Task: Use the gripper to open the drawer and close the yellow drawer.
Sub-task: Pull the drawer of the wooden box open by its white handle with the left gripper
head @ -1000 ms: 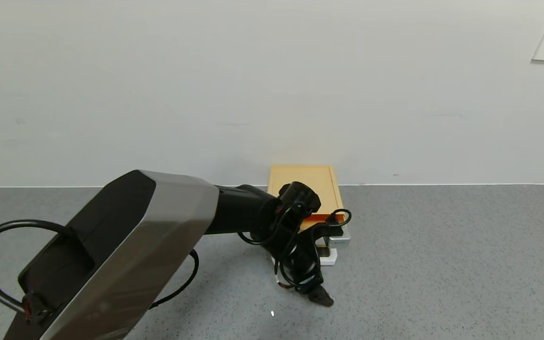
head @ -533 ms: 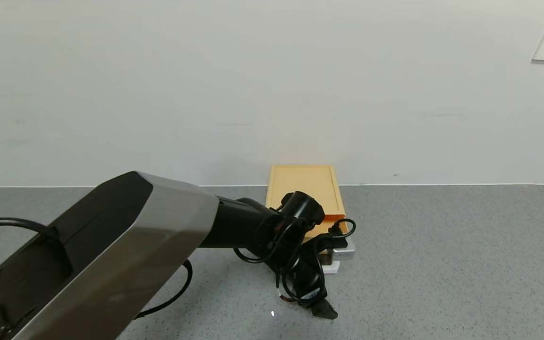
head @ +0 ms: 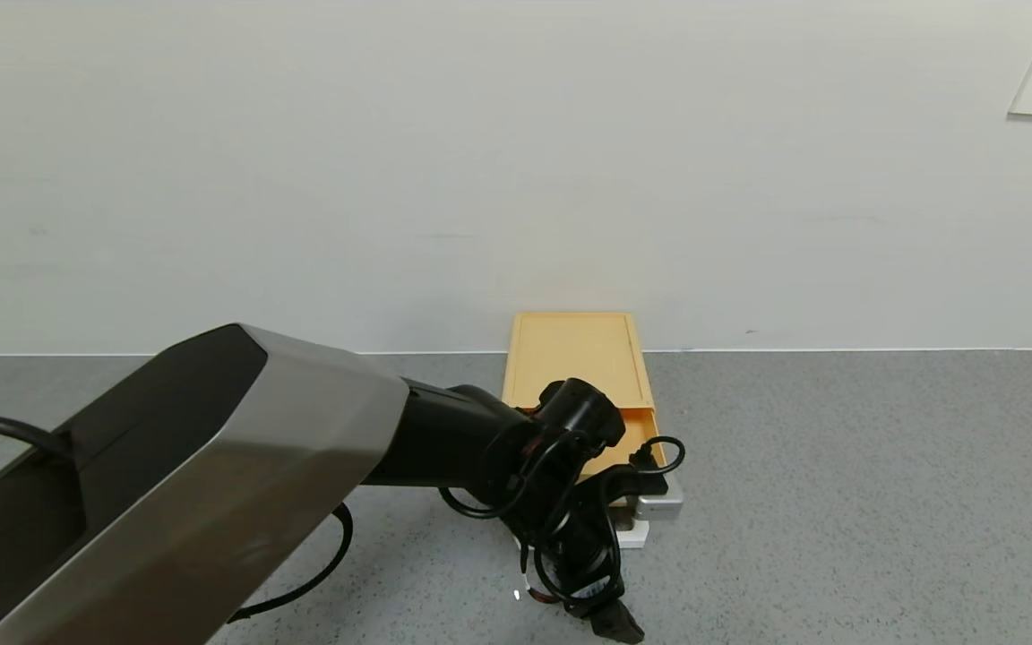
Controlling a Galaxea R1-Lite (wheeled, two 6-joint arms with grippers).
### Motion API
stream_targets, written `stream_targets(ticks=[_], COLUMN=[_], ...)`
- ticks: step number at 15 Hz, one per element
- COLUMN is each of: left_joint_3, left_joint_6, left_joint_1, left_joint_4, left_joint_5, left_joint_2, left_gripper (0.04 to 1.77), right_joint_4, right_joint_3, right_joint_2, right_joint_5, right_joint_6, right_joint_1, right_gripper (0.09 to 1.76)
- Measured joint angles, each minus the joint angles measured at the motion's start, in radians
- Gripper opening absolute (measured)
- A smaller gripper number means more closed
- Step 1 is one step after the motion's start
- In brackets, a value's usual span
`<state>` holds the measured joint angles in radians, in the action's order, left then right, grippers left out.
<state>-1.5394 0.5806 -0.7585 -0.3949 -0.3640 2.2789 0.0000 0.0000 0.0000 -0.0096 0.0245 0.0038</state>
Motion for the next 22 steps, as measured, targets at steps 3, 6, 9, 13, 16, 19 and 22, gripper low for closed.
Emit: stream_targets(ticks=[3, 6, 9, 13, 16, 19, 22], left_joint_3=[0.026, 0.041, 0.059, 0.077, 0.099, 0.106, 0.117], left_joint_6=[-0.012, -0.059, -0.085, -0.087, -0.106, -0.139, -0.149], left_joint_1=[-0.013, -0.03, -0.043, -0.057, -0.069, -0.087, -0.097], left_joint_4=[-0.001, 0.003, 0.003, 0.0, 0.002, 0.001, 0.0], left_joint_5=[0.02, 0.065, 0.069, 0.068, 0.078, 0.101, 0.104], left_joint_2=[-0.013, -0.02, -0.029, -0.042, -0.053, -0.059, -0.065], left_gripper=[1.76, 1.76, 1.76, 1.76, 1.76, 1.76, 1.76], right_joint_4=[0.0, 0.0, 0.0, 0.0, 0.0, 0.0, 0.0], right_joint_3=[0.0, 0.0, 0.0, 0.0, 0.0, 0.0, 0.0], right_joint_2=[0.0, 0.0, 0.0, 0.0, 0.0, 0.0, 0.0], right_joint_5=[0.0, 0.0, 0.0, -0.001, 0.0, 0.0, 0.0], right_joint_6=[0.0, 0.0, 0.0, 0.0, 0.0, 0.0, 0.0], right_joint_1=[0.0, 0.0, 0.0, 0.0, -0.001, 0.0, -0.001], right_gripper=[1.71, 1.71, 1.71, 1.71, 1.71, 1.71, 1.71])
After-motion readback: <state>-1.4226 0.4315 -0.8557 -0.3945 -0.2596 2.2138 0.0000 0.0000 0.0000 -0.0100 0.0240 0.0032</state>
